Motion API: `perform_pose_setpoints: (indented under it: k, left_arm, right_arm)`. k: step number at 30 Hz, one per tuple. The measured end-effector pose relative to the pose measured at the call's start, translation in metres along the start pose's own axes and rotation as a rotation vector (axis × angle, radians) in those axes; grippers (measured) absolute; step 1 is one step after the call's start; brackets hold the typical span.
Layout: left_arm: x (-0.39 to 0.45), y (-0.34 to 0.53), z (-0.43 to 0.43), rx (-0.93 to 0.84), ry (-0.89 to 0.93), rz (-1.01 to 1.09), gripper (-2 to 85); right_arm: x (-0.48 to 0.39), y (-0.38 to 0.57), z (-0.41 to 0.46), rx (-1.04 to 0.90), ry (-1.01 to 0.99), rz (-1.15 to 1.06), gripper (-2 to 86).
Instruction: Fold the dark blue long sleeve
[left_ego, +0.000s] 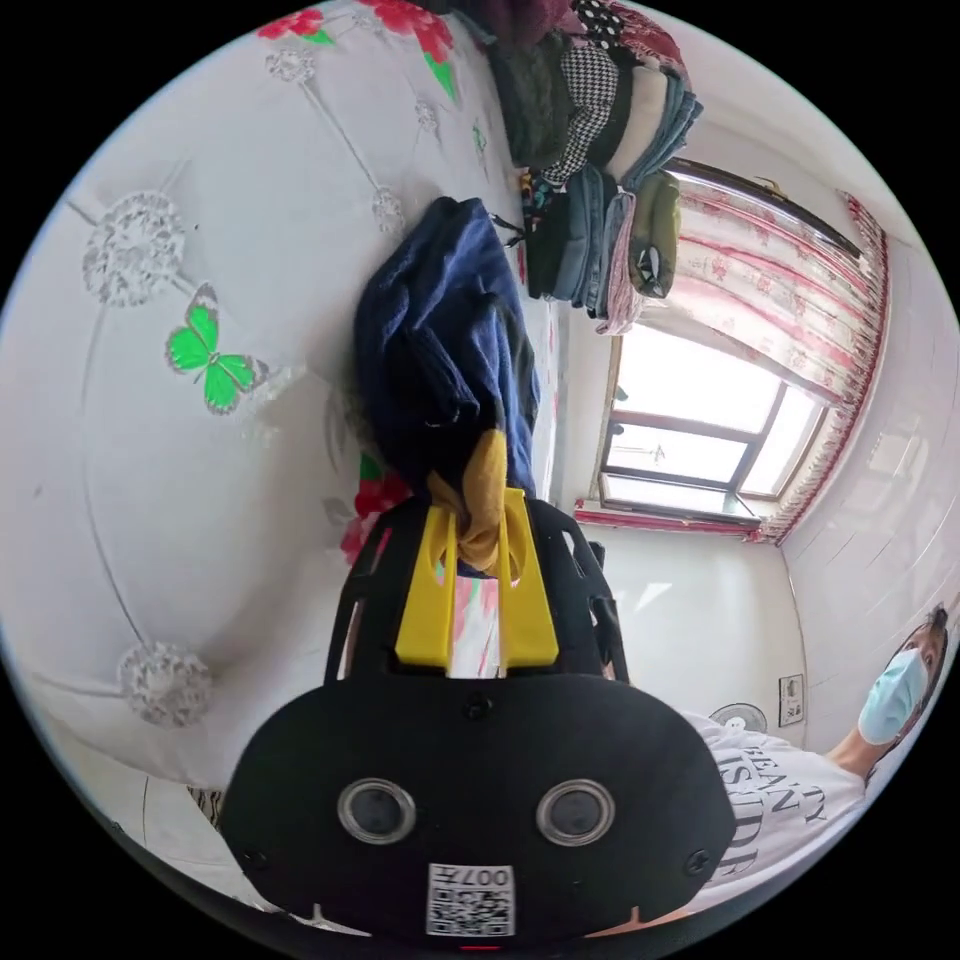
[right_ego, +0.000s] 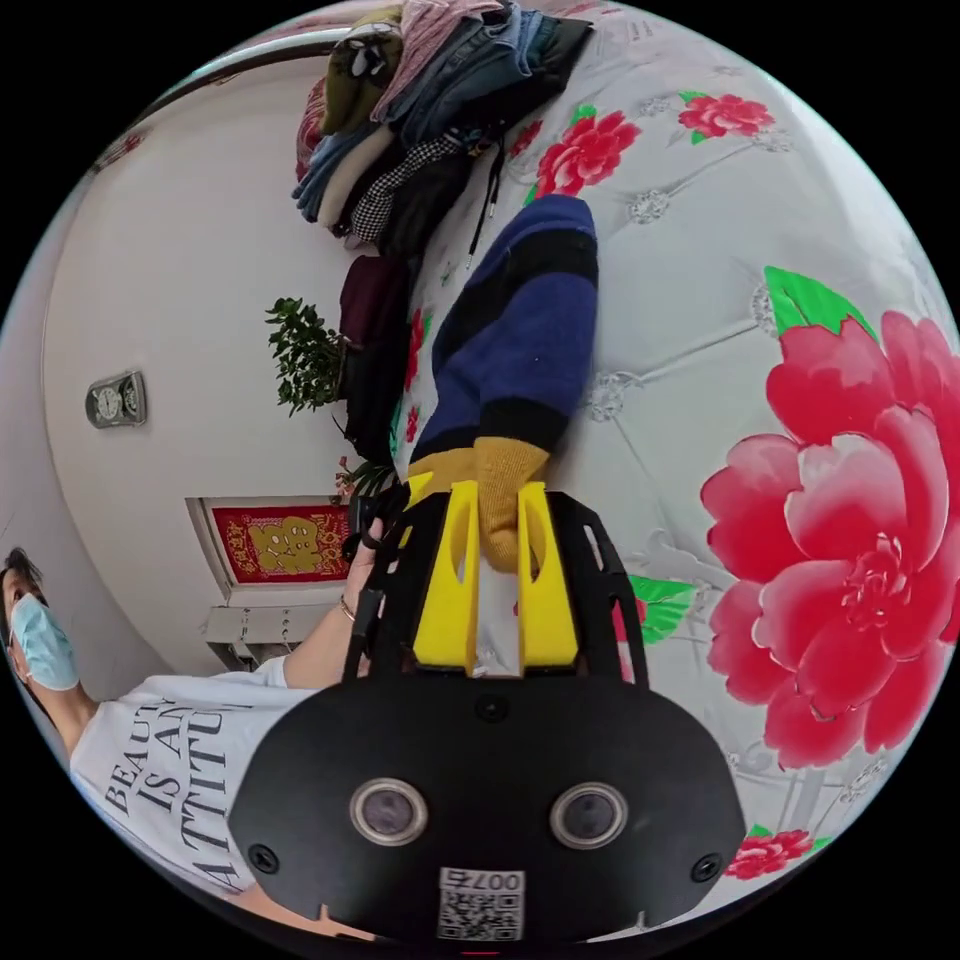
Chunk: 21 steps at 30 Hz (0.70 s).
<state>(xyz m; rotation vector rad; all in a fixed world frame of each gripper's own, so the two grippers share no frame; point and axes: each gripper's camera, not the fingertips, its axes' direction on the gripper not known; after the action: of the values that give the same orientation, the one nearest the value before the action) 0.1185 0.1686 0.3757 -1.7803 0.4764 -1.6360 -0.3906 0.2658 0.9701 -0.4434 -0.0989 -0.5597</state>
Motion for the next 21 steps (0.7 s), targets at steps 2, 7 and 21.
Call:
perform_pose_setpoints:
  k: [2, 7, 21]
  left_arm:
    - [0.02, 0.015, -0.016, 0.021, 0.001, 0.042, 6.2]
    - [0.048, 0.067, -0.059, 0.032, 0.028, -0.01, 5.9]
    - [0.143, -0.037, -0.164, 0.06, 0.143, 0.225, 5.5]
  right_arm:
    - [-0.032, 0.007, -0.025, -0.012, -0.029, -0.074, 7.2]
    - [-0.068, 0.042, -0.075, -0.046, -0.185, -0.109, 5.5]
    - [-0.297, -0.062, -0.105, 0.082, -0.268, -0.23, 2.8]
